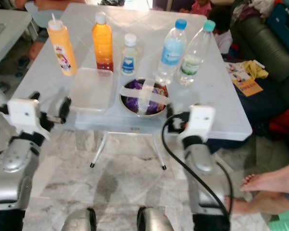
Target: Restocking fridge
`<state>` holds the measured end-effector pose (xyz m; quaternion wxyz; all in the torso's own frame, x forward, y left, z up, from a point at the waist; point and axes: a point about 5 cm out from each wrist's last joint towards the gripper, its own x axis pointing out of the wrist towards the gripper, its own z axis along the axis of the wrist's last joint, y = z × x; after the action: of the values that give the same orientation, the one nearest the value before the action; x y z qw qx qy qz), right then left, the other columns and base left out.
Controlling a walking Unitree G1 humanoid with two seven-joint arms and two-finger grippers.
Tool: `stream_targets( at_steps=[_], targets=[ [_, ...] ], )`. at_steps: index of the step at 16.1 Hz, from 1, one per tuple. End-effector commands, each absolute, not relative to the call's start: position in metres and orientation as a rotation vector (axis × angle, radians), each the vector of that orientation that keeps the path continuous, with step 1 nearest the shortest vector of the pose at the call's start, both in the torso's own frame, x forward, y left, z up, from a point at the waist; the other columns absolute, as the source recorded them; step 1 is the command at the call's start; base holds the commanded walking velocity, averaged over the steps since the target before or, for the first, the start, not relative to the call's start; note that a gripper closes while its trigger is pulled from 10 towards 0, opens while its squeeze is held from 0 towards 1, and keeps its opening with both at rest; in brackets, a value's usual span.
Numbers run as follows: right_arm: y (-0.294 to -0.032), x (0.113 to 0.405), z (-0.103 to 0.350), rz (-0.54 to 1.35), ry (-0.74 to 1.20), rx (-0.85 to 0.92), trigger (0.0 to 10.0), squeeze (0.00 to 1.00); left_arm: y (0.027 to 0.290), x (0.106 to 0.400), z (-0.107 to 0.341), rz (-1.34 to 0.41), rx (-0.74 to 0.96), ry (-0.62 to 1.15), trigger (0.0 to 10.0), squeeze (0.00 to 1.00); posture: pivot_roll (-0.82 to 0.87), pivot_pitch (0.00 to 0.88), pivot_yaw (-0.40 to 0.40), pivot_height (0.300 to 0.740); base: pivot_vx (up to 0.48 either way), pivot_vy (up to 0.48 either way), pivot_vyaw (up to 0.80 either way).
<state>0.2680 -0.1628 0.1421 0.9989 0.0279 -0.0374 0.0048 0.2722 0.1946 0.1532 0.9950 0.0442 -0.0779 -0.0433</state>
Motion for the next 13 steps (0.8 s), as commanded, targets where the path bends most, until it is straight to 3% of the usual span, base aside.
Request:
stream_targets(
  at_steps=[1, 3, 9, 13],
  targets=[
    [-0.171, 0.261, 0.146, -0.015, -0.085, 0.039, 10.0, 0.0, 0.191, 0.269, 0.156, -0.106, 0.06, -0.154, 10.0, 0.0, -0.02, 0.108, -0.085, 0.74, 0.0, 0.0, 0.0],
    [-0.177, 0.253, 0.141, -0.038, -0.066, 0.03, 10.0, 0.0, 0.189, 0.265, 0.149, -0.124, 0.07, -0.142, 10.0, 0.0, -0.03, 0.101, -0.082, 0.74, 0.0, 0.409, 0.0],
    [-0.165, 0.253, 0.136, -0.005, -0.045, 0.021, 10.0, 0.0, 0.182, 0.263, 0.149, -0.136, 0.061, -0.137, 10.0, 0.0, -0.02, 0.108, -0.082, 0.74, 0.0, 0.475, -0.66],
    [-0.168, 0.253, 0.134, -0.021, -0.042, 0.016, 10.0, 0.0, 0.178, 0.265, 0.149, -0.133, 0.056, -0.132, 10.0, 0.0, -0.03, 0.124, -0.078, 0.74, 0.0, 0.0, 0.0]
  ],
)
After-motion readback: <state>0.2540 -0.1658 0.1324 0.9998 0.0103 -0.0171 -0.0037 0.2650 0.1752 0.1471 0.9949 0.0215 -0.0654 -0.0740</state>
